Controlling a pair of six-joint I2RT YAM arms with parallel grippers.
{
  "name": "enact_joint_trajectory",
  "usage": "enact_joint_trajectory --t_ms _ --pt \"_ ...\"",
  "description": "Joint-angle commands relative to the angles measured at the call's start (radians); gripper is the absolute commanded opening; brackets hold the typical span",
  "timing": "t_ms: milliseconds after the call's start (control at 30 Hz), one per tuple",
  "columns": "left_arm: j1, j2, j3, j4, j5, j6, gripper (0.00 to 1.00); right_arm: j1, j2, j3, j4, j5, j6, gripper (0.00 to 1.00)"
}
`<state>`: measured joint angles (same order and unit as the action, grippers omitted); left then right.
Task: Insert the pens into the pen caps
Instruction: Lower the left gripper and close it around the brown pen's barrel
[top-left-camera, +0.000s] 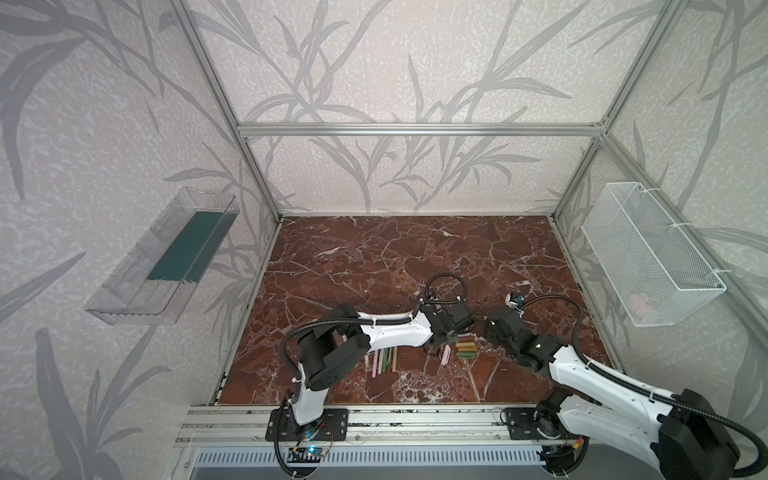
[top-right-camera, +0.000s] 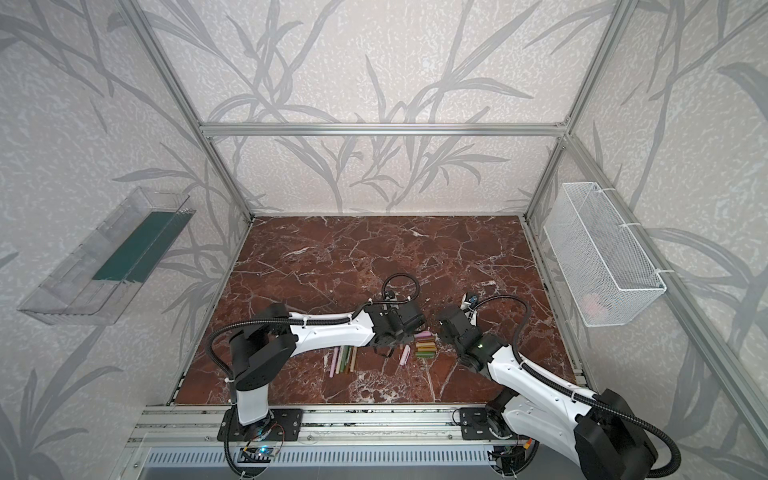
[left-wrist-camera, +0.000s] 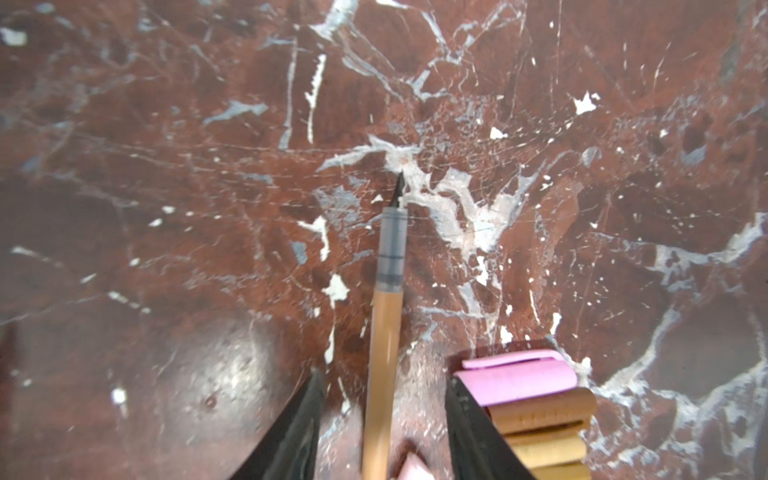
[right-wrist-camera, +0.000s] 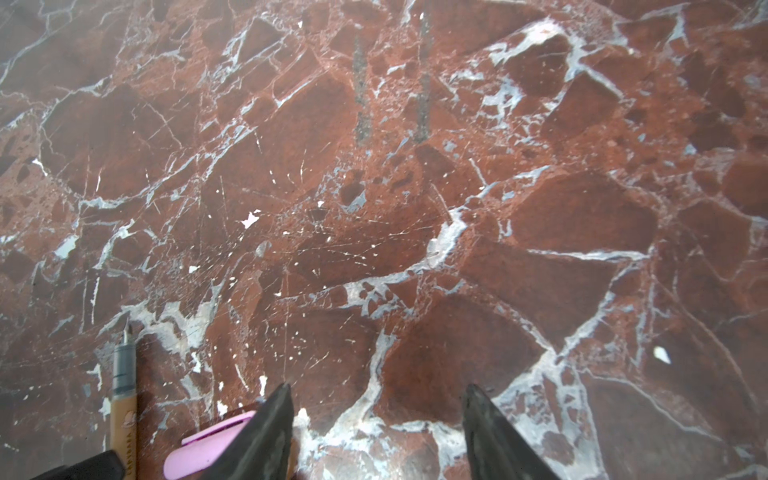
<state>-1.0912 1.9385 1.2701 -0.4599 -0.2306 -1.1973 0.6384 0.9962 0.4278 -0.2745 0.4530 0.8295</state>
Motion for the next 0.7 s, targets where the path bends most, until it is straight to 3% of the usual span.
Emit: enact_joint_trajectory --t_ms 0,300,467,667 --pt "-0.001 0.045 0.047 -0.043 -0.008 0.015 0.50 -0.006 -0.016 -0.008 -0.020 0.006 -0.012 0.64" --pt "-0.001 0.090 0.107 -0.162 -0.069 -0.022 0.42 -0.006 -0.003 -0.009 -0.016 0.008 -0.015 0.63" --pt "-0.001 0.126 0.199 -0.345 -0.149 -0.053 0.39 -0.006 -0.008 -0.015 -0.014 0.007 -0.012 0.63" --pt "-0.002 0.191 0.243 -0.355 -0.108 -0.029 0.36 -0.005 -0.021 -0.022 -0.018 0.009 -0.009 0.63"
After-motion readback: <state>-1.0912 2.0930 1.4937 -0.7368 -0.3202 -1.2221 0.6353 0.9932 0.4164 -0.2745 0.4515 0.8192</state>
